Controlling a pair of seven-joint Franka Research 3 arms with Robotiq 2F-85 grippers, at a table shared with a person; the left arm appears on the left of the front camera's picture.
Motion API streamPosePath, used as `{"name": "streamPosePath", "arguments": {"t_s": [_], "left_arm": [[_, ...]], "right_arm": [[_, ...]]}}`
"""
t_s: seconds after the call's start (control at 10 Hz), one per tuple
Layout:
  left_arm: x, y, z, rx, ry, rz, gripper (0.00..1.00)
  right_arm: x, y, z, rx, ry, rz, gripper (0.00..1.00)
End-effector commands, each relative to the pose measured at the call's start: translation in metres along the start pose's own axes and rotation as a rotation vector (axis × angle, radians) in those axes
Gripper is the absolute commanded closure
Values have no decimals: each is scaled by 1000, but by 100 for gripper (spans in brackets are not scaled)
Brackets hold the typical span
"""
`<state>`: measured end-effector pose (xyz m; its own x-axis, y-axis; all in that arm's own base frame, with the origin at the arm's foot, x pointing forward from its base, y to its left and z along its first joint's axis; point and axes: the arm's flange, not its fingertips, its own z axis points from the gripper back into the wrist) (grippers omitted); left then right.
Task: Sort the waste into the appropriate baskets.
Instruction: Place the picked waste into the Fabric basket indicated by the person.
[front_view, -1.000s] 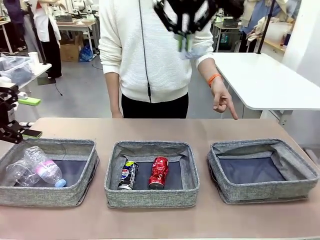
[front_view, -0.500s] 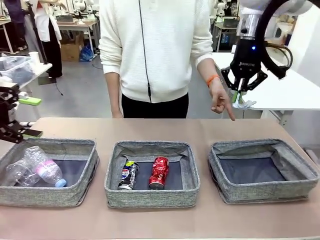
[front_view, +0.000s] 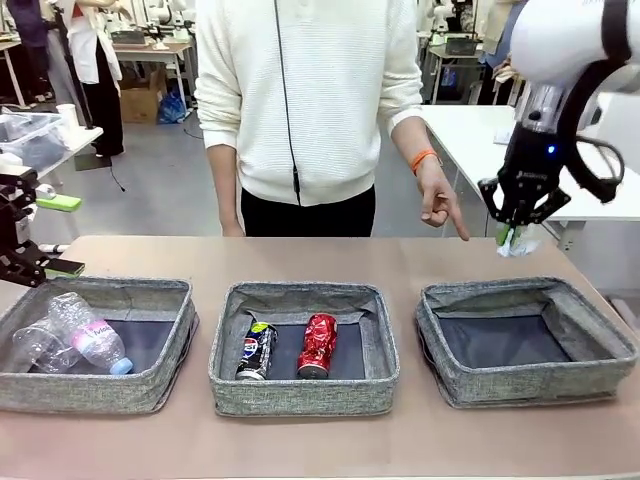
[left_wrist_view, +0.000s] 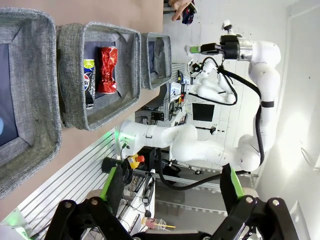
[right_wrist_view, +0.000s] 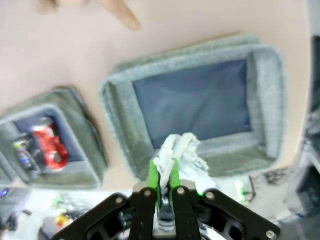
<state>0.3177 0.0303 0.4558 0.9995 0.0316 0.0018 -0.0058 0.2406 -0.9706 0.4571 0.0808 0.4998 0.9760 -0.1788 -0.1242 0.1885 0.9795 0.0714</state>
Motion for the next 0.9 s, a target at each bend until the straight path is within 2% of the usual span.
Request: {"name": "streamPosePath", "arguments": {"t_s": [0.0, 0.5, 0.6, 0.7, 0.8], "left_arm": [[-4, -1, 1, 0, 10, -6, 0], [-4, -1, 1, 0, 10, -6, 0], [-4, -1, 1, 0, 10, -6, 0], [-4, -1, 1, 0, 10, -6, 0], [-4, -1, 1, 0, 10, -6, 0]], "right_arm": [[-1, -14, -20, 60, 16, 44, 92], [1, -16, -15, 66, 3, 26, 92], [1, -15, -15, 62, -1, 28, 83], [1, -15, -14, 69, -10, 30, 37], [0, -15, -14, 66, -9, 24, 29]]}}
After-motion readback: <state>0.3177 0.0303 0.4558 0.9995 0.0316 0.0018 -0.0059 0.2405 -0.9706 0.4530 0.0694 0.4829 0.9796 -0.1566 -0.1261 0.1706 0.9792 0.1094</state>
